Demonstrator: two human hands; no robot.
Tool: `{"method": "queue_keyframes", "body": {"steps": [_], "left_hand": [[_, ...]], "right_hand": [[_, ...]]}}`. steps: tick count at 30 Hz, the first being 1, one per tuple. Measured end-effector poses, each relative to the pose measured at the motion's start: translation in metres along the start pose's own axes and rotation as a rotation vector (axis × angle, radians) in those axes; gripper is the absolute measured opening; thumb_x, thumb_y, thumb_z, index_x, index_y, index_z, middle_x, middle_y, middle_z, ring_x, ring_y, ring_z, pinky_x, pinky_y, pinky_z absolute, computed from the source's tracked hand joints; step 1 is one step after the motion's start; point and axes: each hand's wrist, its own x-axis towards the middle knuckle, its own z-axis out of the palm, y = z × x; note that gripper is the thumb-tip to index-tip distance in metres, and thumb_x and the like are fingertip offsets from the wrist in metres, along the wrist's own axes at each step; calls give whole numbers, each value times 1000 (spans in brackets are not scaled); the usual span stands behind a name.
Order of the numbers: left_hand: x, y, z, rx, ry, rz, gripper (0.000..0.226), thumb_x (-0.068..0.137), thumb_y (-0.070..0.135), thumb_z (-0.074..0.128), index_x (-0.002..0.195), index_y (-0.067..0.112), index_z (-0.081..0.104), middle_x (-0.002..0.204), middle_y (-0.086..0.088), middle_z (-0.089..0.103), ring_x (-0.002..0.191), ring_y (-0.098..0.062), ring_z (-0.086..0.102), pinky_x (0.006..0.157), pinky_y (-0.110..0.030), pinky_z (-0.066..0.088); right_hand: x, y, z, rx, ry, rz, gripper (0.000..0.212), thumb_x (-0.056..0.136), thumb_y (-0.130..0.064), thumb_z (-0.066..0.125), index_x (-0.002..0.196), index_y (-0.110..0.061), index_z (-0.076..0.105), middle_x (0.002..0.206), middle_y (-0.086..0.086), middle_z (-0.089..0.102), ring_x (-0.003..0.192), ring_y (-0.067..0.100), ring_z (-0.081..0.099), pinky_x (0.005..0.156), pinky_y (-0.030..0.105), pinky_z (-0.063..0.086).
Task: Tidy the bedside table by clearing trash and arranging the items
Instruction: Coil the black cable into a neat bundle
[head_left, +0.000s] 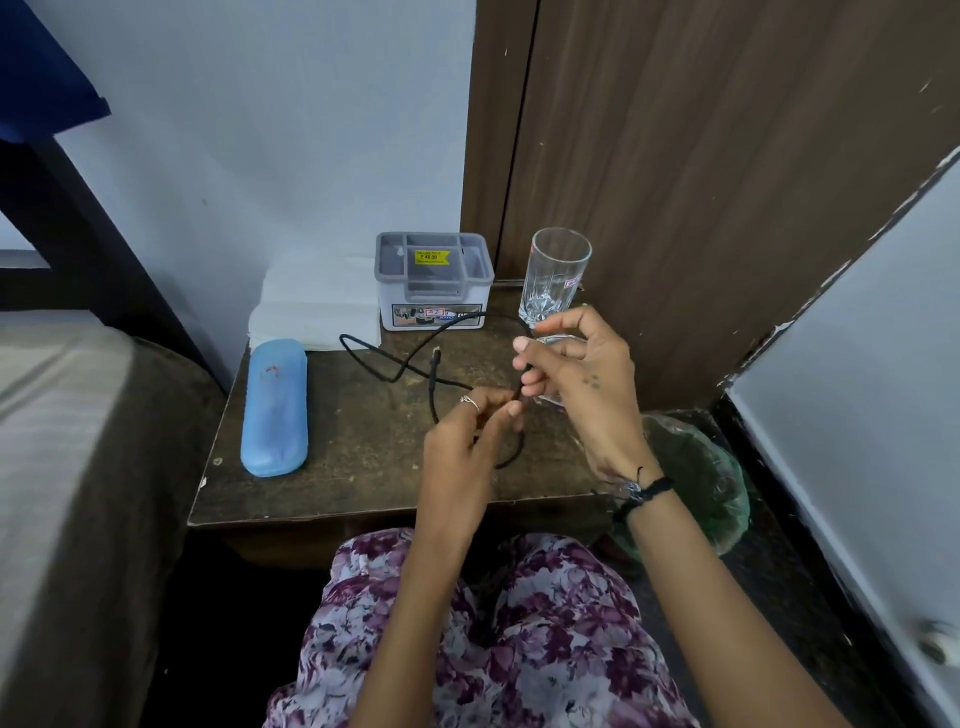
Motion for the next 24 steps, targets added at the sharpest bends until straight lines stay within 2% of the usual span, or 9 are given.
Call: {"method": "queue_keyframes", "body": {"steps": [3,5,9,12,15,17,19,21,24], "left_hand": [[7,5,-13,0,-82,17,17,93,13,50,91,20,66,78,5,65,67,2,59,66,-10,44],[14,10,-20,-35,-110,12,22,93,8,49,89,21,66,70,6,59,59,2,54,61,-9,42],[34,24,-29,-265,-96,10,26,92,10,49,82,24,68,63,9,61,49,-1,50,51,-13,39],[52,31,-27,-510,-38,-44,25,94,19,47,83,20,70,62,9,63,48,0,49,57,-17,43],[71,34,-24,-804,21,-58,28,95,22,44,80,18,68,62,7,65,47,-2,48,52,-19,45],[81,30,-23,-877,44,-56,26,96,21,44,86,15,67,66,8,67,47,-2,48,44,-19,43],[86,24,-23,-892,37,-85,21,94,19,47,95,16,68,74,9,70,53,0,52,48,-20,46],[88,15,-23,-941,27,-104,21,91,10,51,106,14,66,85,7,73,62,0,58,55,-16,50],[89,3,-23,-930,96,-93,25,92,4,48,111,12,61,96,3,74,78,-2,65,68,-13,52]], "right_hand": [[7,-3,-2,73,9,25,6,85,-5,64,90,-9,64,67,4,67,52,4,60,52,15,50],[11,-2,-2,55,-44,3,13,90,-5,57,96,-10,68,74,5,66,57,3,60,56,16,52],[15,4,9,-116,-145,-4,34,98,-16,34,92,-17,67,83,-1,61,73,7,54,64,24,48],[17,13,23,-180,-92,37,40,100,-38,31,73,-32,60,96,11,54,88,16,50,80,31,40],[14,24,37,-228,-90,-8,40,101,-33,30,69,-30,52,91,2,41,93,14,44,91,30,35],[12,31,44,-158,-97,-36,38,102,-28,29,72,-24,52,90,2,46,85,6,46,86,24,35],[10,40,51,-109,-133,-48,38,103,-27,28,87,-9,59,92,9,60,82,1,53,82,22,39],[7,49,56,-159,-171,-70,37,103,-28,29,101,-3,55,91,15,63,79,10,58,76,30,44],[3,57,58,-308,-228,-128,22,102,-30,31,95,-25,51,66,-1,54,55,5,47,55,31,39]]}}
